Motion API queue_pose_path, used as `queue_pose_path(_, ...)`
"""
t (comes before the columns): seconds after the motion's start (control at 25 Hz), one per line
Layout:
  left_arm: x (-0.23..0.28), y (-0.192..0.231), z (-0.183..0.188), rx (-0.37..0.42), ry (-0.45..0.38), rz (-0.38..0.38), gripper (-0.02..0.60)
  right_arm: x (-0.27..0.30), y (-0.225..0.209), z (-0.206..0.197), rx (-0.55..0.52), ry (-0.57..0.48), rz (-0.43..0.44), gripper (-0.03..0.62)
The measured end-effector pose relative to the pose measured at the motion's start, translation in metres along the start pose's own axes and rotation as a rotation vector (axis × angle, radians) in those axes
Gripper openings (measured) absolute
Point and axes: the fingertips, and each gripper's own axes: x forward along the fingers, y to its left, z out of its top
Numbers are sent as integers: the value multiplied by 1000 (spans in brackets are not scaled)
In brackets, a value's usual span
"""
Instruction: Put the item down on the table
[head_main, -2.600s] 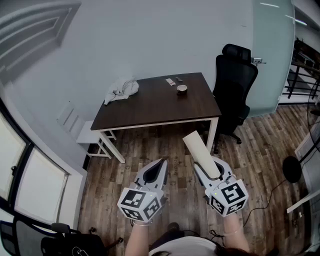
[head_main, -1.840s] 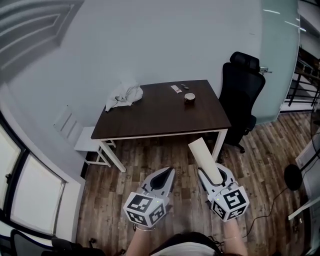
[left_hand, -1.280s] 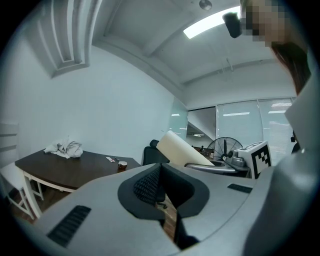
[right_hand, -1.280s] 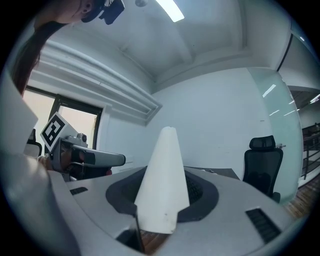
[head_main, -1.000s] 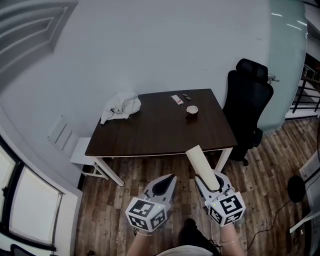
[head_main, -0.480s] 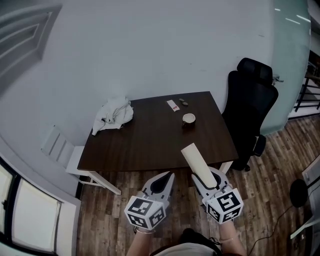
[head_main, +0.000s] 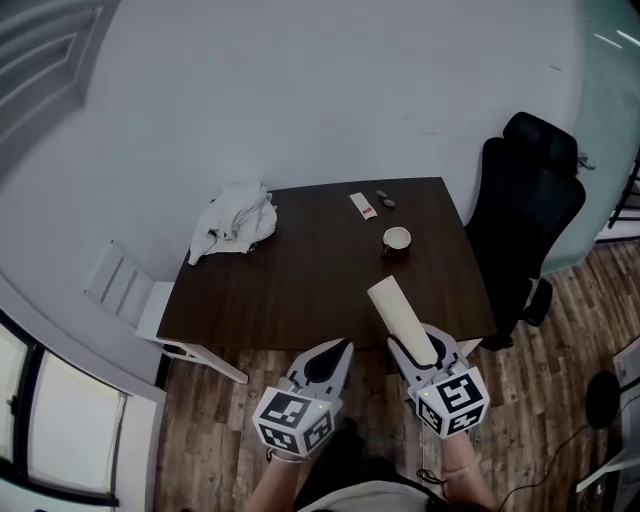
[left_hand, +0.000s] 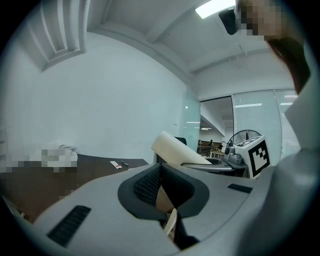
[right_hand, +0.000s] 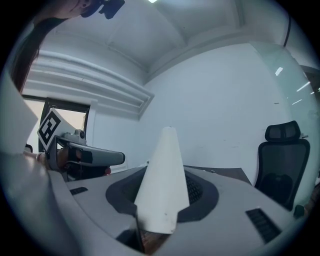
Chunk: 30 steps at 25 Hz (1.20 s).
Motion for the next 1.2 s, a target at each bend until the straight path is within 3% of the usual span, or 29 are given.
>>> queue_pose_path(0.56,96,130,25,16,29,-91,18,154,-45,-3,-46,78,-41,153)
queue_pose_path(0.8,119,168,15,18,71,-140,18,196,-60,-27,-59,160,-63,154)
queue_pose_path(1.2,154,218,-7,-44,116,-166,18,246,-78,-84,-56,305,-47,155)
